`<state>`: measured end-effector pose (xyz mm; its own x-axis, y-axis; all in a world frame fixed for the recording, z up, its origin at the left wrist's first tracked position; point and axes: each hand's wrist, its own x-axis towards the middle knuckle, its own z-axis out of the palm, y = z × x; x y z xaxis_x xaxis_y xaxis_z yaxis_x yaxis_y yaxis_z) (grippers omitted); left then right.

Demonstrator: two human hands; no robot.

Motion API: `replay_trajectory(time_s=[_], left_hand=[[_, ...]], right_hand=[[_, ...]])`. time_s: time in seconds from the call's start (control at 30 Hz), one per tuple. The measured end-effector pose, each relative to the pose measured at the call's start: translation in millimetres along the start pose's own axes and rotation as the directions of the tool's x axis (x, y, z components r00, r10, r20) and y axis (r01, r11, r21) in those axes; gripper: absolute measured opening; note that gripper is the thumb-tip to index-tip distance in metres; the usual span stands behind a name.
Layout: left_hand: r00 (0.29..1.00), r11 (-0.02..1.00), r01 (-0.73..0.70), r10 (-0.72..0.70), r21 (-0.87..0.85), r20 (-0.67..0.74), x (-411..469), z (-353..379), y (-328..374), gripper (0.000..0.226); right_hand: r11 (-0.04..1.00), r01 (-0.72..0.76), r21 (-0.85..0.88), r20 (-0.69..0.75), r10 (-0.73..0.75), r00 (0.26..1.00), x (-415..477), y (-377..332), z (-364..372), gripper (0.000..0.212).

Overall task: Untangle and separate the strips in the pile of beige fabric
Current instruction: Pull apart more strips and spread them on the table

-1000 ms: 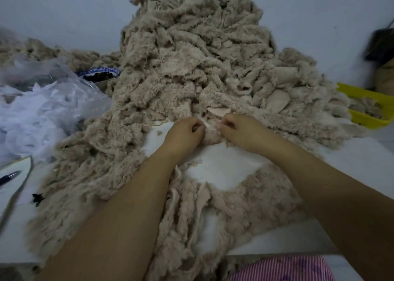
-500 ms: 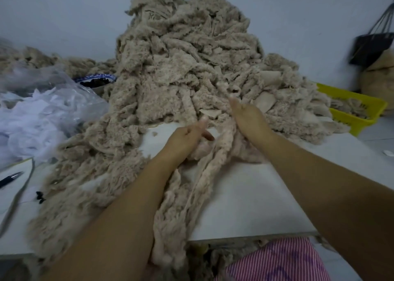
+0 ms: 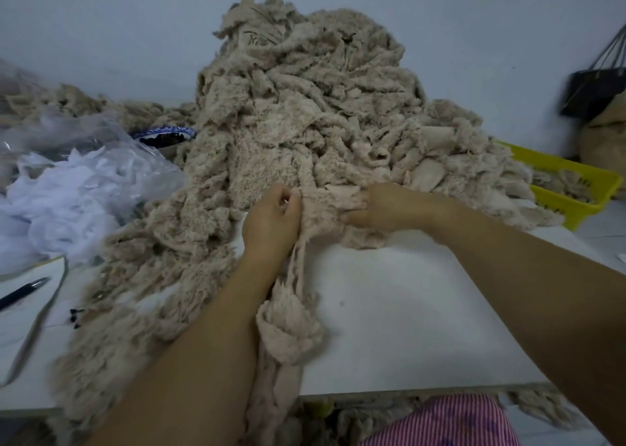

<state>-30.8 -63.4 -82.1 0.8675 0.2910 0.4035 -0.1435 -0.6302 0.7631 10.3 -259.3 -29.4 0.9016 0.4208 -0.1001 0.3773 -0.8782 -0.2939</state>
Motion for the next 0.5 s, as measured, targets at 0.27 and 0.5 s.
replay_trajectory(time_s=[0.27, 0.5], left_hand=[[0.885, 0.822, 0.331, -0.1, -0.464, 0.454, -9.3, -4.2, 11.5, 0.037], [0.808, 0.202, 0.589, -0.12, -0.783, 0.577, -2.2, -18.8, 11.4, 0.034]], right_hand=[[0.959, -0.07, 0.273, -0.514, 0.207, 0.833, 9.8, 41.7, -14.8, 0.027], [0.249, 0.156, 0.956, -0.261, 0.474, 0.841, 5.0, 32.0, -11.8, 0.028]])
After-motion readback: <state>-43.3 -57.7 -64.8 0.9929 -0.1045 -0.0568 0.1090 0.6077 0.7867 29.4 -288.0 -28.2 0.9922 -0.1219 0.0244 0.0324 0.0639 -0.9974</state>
